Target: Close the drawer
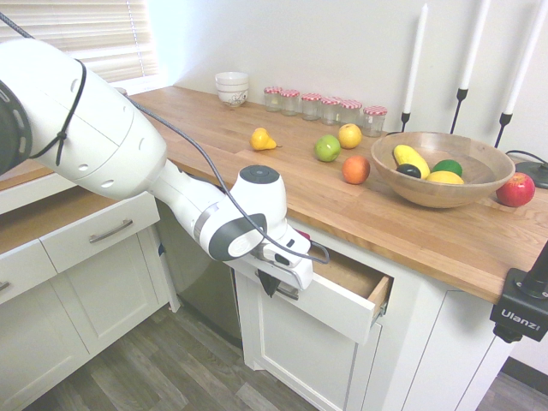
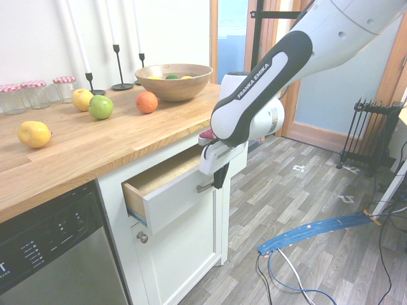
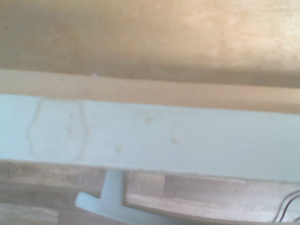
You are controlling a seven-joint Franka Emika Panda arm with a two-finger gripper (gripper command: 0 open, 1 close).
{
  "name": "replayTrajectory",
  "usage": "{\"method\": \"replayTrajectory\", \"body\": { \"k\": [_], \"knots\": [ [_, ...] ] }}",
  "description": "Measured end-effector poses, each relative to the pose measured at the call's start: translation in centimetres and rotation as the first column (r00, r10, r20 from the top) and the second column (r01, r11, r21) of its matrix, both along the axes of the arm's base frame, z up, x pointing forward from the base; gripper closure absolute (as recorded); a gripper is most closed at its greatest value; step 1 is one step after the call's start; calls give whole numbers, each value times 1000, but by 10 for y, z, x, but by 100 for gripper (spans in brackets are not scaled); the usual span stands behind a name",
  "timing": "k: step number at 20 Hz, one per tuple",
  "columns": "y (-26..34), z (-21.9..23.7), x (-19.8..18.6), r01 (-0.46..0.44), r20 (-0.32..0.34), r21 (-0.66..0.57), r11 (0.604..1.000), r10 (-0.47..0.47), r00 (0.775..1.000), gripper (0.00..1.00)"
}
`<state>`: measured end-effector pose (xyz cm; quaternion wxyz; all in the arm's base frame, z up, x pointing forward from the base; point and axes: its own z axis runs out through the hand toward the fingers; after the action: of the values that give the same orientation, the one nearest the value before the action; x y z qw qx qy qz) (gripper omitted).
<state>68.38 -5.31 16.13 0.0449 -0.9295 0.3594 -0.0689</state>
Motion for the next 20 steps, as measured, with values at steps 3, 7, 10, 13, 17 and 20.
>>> {"method": "replayTrajectory", "body": {
  "k": [3, 7, 10, 13, 17, 20],
  "knots": [
    [-1, -1, 21, 2, 3, -1, 1000, -2, 1000, 100],
    [2, -10, 40, 3, 5, -4, 1000, -3, 1000, 100],
    [2, -13, 49, 5, 12, -8, 1000, -5, 1000, 100],
    [2, -9, 58, 2, 17, -12, 1000, -2, 1000, 100],
    [3, -9, 65, 4, 17, -12, 1000, -3, 1000, 100],
    [4, -11, 66, 13, 14, -16, 1000, -12, 1000, 100]
  ]
}}
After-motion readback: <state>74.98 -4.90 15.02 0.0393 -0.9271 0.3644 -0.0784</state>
